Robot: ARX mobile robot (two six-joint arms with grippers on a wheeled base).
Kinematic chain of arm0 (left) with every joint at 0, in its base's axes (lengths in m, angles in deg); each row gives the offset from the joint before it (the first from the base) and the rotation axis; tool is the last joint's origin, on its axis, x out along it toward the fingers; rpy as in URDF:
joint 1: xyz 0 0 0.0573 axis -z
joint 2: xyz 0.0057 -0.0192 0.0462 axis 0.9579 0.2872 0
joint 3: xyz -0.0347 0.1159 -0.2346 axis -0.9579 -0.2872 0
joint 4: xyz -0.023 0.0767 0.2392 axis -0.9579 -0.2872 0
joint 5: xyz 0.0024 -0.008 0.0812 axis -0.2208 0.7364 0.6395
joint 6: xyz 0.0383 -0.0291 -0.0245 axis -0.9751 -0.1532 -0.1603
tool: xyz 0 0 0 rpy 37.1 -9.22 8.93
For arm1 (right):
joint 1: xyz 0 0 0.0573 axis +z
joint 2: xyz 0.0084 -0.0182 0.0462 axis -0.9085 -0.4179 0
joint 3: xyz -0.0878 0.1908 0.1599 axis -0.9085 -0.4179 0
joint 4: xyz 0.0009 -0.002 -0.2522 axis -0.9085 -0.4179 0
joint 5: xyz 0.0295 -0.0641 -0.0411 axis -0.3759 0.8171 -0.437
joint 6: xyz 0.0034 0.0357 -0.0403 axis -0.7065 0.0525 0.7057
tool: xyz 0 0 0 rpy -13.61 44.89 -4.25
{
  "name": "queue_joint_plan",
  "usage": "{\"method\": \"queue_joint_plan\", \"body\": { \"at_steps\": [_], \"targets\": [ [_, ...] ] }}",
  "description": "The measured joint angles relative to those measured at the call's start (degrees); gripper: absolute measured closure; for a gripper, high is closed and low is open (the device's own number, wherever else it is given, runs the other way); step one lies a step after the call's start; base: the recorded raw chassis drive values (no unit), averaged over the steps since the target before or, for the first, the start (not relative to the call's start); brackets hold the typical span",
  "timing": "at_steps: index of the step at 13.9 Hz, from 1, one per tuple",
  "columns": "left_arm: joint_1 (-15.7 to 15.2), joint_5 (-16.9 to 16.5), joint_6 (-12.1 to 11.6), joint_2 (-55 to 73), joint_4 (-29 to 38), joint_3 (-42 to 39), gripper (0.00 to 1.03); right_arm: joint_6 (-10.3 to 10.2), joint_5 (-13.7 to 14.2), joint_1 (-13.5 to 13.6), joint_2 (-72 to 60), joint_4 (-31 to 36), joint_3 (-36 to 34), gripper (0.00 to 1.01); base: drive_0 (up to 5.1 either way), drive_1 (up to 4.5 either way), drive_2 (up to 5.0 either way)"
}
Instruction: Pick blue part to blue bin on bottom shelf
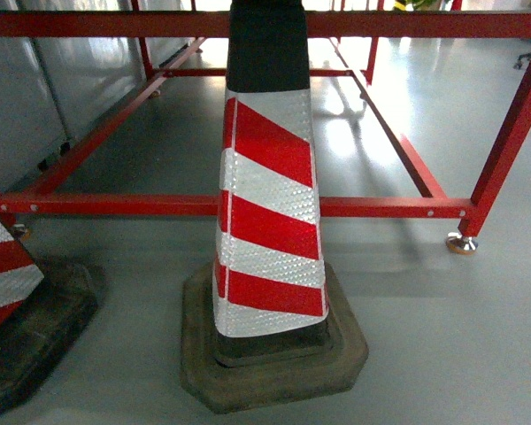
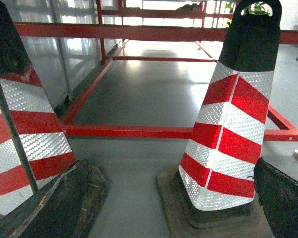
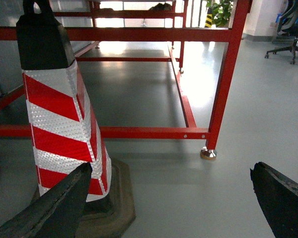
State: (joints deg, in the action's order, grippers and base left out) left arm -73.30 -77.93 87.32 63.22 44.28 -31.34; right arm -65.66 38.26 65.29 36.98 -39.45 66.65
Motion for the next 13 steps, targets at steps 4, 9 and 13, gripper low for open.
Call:
{"method": "queue_joint_plan", "body": {
  "at_steps": [4,9,13],
  "targets": [
    [0.0,0.0,0.0,0.0,0.0,0.0,0.05,0.0,0.0,0.0,0.0,0.0,0.0,0.03,0.0,0.00,0.0],
    [0.0,0.0,0.0,0.0,0.0,0.0,0.05,0.0,0.0,0.0,0.0,0.0,0.0,0.03,0.0,0.00,0.0],
    [0.0,0.0,0.0,0.0,0.0,0.0,0.05,0.0,0.0,0.0,0.0,0.0,0.0,0.03,0.0,0.00,0.0]
  ]
}}
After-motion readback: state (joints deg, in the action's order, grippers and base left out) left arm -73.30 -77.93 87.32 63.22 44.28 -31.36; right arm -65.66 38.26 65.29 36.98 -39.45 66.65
